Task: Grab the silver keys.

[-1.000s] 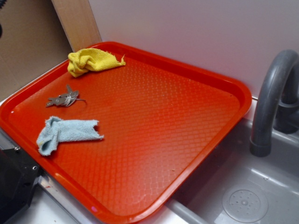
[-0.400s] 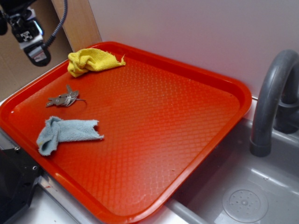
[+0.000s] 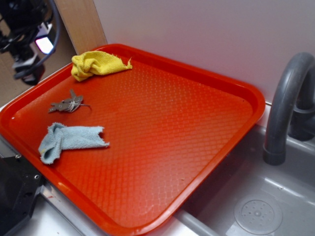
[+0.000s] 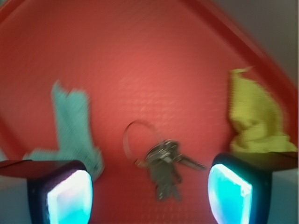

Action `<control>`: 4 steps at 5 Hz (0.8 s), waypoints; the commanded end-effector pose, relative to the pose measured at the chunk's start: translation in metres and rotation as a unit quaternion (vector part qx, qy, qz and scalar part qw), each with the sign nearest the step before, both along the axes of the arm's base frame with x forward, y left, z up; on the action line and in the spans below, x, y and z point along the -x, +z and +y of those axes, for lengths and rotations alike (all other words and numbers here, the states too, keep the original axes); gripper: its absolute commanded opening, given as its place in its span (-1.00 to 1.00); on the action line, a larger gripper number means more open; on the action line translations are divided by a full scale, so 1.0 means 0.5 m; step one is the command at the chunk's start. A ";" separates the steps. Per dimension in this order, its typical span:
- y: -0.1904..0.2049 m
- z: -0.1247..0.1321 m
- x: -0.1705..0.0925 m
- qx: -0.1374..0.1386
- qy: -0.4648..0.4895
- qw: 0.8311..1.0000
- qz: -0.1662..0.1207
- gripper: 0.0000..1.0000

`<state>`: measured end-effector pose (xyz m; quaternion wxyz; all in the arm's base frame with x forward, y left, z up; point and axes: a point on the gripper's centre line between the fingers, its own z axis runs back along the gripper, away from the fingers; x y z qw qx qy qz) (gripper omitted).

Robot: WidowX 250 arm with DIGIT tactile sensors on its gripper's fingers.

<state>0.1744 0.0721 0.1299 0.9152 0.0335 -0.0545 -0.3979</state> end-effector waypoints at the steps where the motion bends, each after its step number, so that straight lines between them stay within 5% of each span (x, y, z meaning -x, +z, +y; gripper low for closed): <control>1: -0.026 -0.032 0.067 -0.063 -0.073 0.994 0.042 1.00; 2: -0.062 -0.037 0.084 -0.071 -0.083 0.994 -0.019 1.00; 3: -0.091 -0.019 0.066 -0.092 -0.070 0.993 -0.023 1.00; 4: -0.082 0.004 0.044 -0.072 -0.054 0.996 -0.022 1.00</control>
